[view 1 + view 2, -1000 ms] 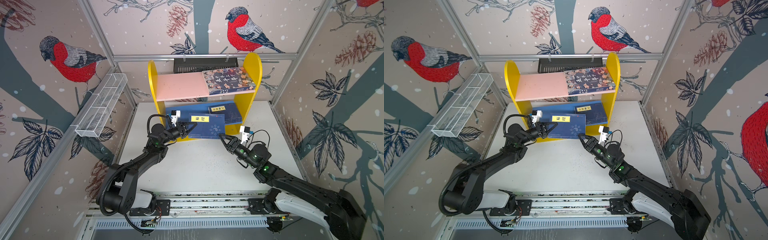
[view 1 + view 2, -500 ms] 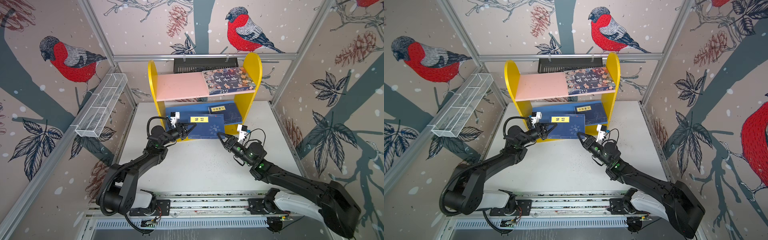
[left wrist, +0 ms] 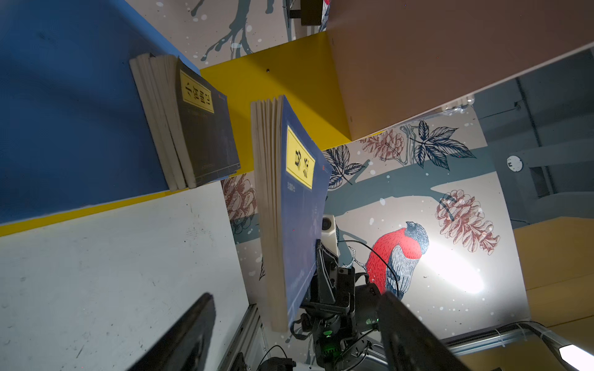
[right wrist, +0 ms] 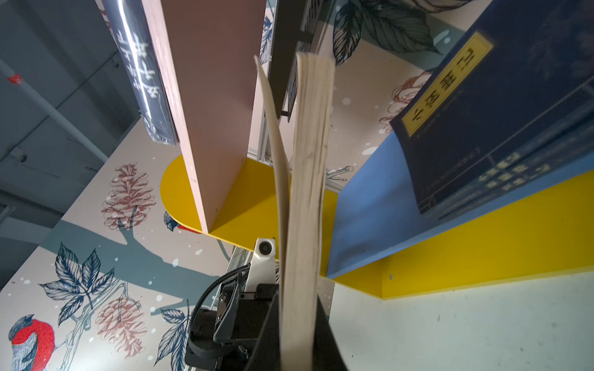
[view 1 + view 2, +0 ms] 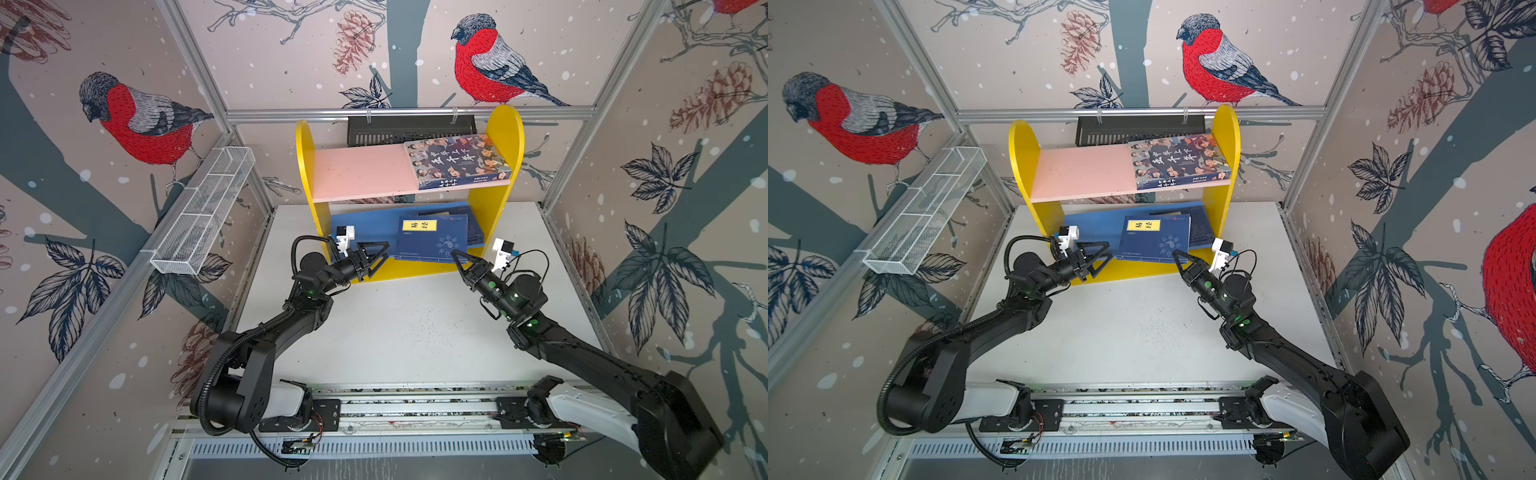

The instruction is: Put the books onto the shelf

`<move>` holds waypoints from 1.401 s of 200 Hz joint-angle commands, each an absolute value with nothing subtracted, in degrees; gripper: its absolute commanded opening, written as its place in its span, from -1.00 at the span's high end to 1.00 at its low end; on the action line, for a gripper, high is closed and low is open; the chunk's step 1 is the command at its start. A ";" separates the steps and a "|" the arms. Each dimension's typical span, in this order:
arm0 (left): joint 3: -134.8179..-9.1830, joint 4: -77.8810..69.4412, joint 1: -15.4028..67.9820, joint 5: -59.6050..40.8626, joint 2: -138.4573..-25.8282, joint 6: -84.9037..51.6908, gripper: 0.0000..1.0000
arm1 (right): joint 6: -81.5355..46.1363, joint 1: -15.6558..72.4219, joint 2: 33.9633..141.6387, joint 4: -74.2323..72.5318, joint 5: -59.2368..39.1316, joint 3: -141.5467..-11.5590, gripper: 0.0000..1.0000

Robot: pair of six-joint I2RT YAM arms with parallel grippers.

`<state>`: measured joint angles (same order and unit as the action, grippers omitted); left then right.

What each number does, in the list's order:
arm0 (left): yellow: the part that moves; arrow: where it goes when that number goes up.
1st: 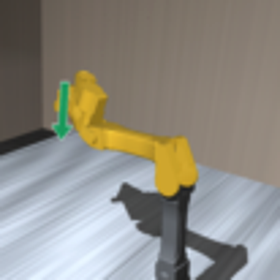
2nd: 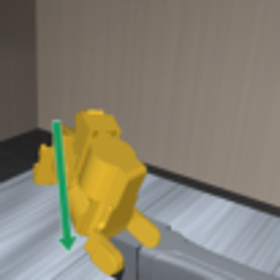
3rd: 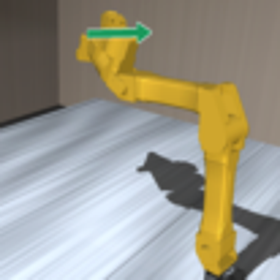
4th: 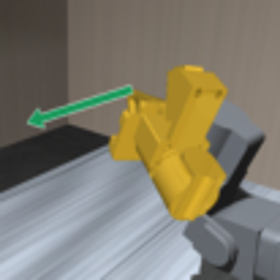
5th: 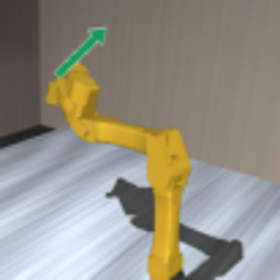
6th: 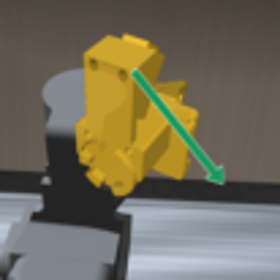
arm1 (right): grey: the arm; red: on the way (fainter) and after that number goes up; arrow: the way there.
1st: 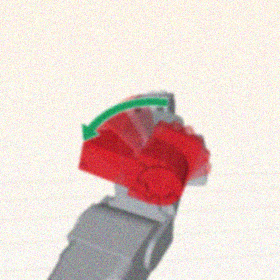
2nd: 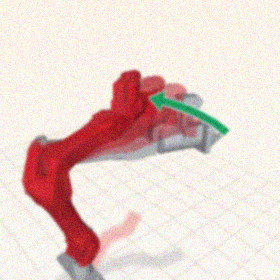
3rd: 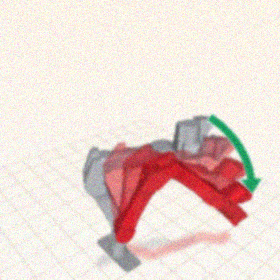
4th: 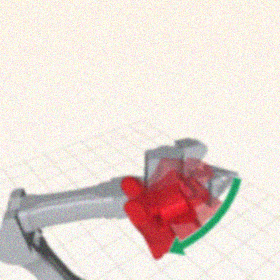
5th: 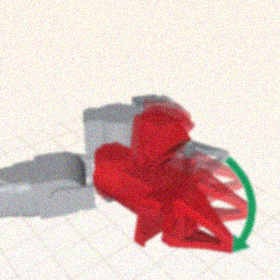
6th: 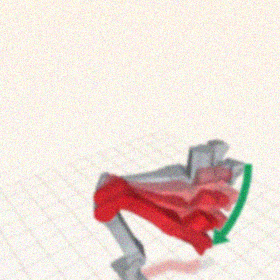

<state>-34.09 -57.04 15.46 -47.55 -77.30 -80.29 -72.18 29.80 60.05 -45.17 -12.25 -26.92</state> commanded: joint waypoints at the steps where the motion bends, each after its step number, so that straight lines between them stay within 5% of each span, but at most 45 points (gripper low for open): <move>1: -33.66 -57.18 14.91 -47.88 -76.48 -78.06 -0.60 | -71.72 25.67 59.60 -43.95 -18.05 -28.66 0.97; 81: -33.93 -55.09 15.01 -48.16 -76.66 -75.85 -0.56 | -72.60 12.06 74.43 -44.46 -39.40 -36.41 0.97; 280: -33.30 -54.84 14.99 -48.11 -76.22 -75.30 -0.56 | -73.21 5.55 83.31 -47.66 -37.73 -36.65 0.92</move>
<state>-33.36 -53.32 15.07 -47.79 -76.71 -76.03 -73.71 6.13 82.67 -44.36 -37.41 -36.16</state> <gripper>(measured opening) 0.778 0.123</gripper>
